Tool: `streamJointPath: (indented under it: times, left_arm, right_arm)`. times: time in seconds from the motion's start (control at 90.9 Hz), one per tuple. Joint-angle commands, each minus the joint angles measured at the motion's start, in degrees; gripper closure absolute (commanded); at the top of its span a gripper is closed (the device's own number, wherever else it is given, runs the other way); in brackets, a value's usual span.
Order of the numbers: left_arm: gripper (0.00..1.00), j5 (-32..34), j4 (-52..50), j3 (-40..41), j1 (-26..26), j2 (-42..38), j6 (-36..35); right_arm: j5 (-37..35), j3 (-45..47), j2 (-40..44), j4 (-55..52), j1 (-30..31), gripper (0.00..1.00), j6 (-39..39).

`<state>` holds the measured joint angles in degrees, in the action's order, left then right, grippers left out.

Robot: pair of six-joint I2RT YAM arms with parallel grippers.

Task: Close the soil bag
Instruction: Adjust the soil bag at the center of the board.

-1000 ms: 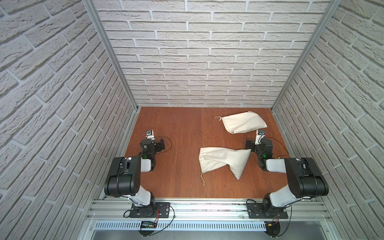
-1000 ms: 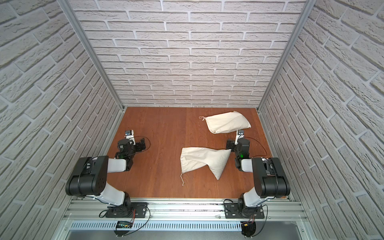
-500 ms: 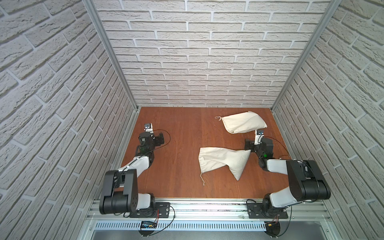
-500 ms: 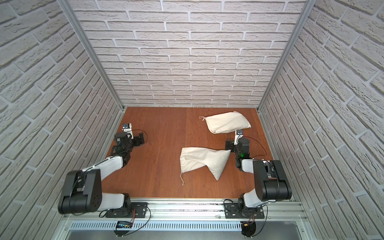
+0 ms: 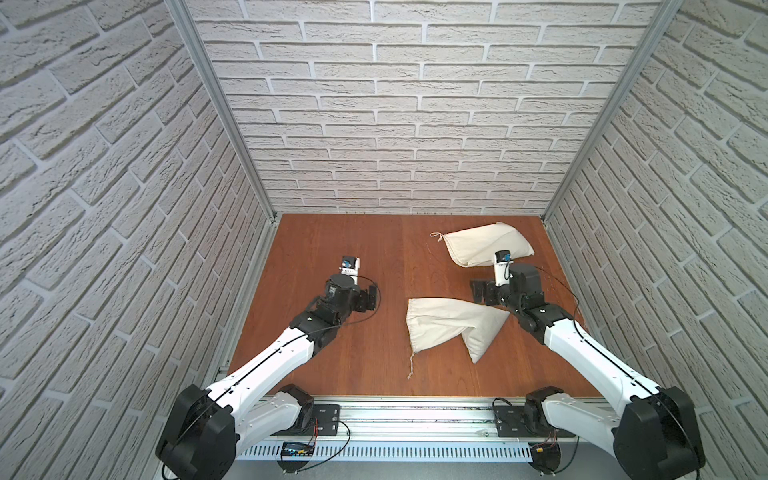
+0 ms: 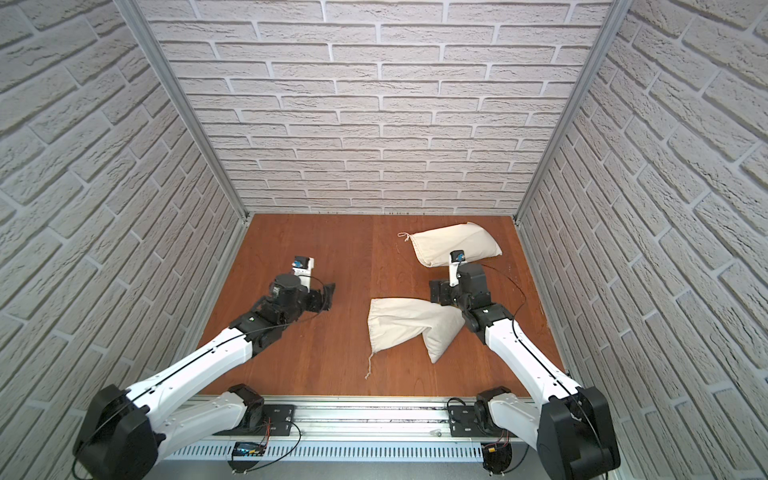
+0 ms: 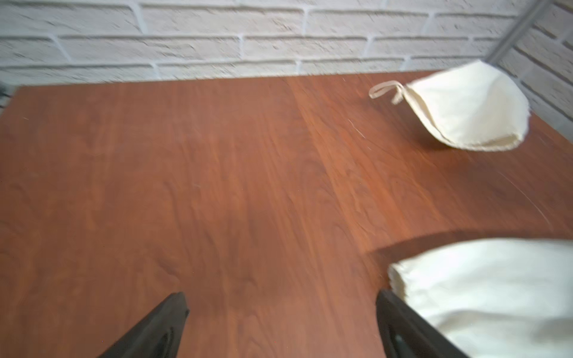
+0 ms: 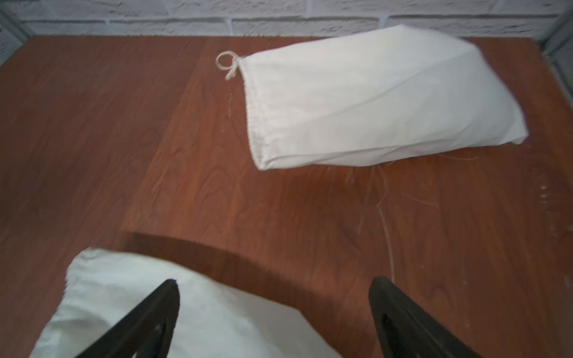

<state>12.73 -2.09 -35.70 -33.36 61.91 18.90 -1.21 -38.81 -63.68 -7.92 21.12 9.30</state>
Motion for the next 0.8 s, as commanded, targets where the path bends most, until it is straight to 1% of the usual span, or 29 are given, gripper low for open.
streamJointPath:
  times: [0.0,0.088,0.154,0.209,0.253,0.363,0.462,0.638,0.671,0.737,0.792]
  left_arm:
    - [0.02,4.7,-2.7,1.1,-7.7,3.0,10.9]
    - [0.02,5.1,0.9,2.1,-13.9,5.8,17.0]
    - [0.02,6.0,3.2,2.5,-17.0,8.5,20.2]
    - [0.02,6.5,4.5,2.7,-18.1,10.7,22.4]
    - [0.02,6.7,5.3,3.0,-18.0,12.3,24.6]
    - [0.02,8.1,7.7,4.2,-18.0,14.0,27.4]
    - [0.02,10.5,8.4,5.7,-17.8,13.2,28.7]
    - [0.02,10.6,7.5,8.4,-16.8,9.5,29.1]
    - [0.02,12.2,7.2,8.9,-16.6,8.8,29.3]
    - [0.02,12.2,7.1,9.9,-16.3,7.4,29.3]
    - [0.02,11.6,7.2,10.7,-16.0,6.4,29.1]
  right_arm:
    - [-0.5,-0.9,-0.9,-9.2,7.5,0.03,2.6]
    - [-4.1,-0.9,-2.6,-9.3,14.5,0.03,2.5]
    - [-7.1,-1.6,-5.2,-8.1,19.1,0.02,0.8]
    - [-10.1,-3.4,-8.3,-8.0,21.7,0.01,-1.0]
    - [-11.1,-5.6,-12.1,-8.6,23.0,0.0,-2.5]
    - [-13.8,-11.6,-21.3,-10.4,26.2,0.01,-7.1]
    - [-12.7,-16.6,-28.5,-10.7,27.4,0.01,-9.8]
    - [-10.7,-24.7,-39.8,-12.1,27.3,0.0,-12.3]
    - [-10.5,-26.0,-41.5,-12.1,27.3,0.0,-12.5]
    - [-10.1,-28.0,-44.1,-12.1,27.0,0.04,-12.6]
    - [-8.4,-29.3,-45.8,-12.1,26.2,0.11,-12.5]
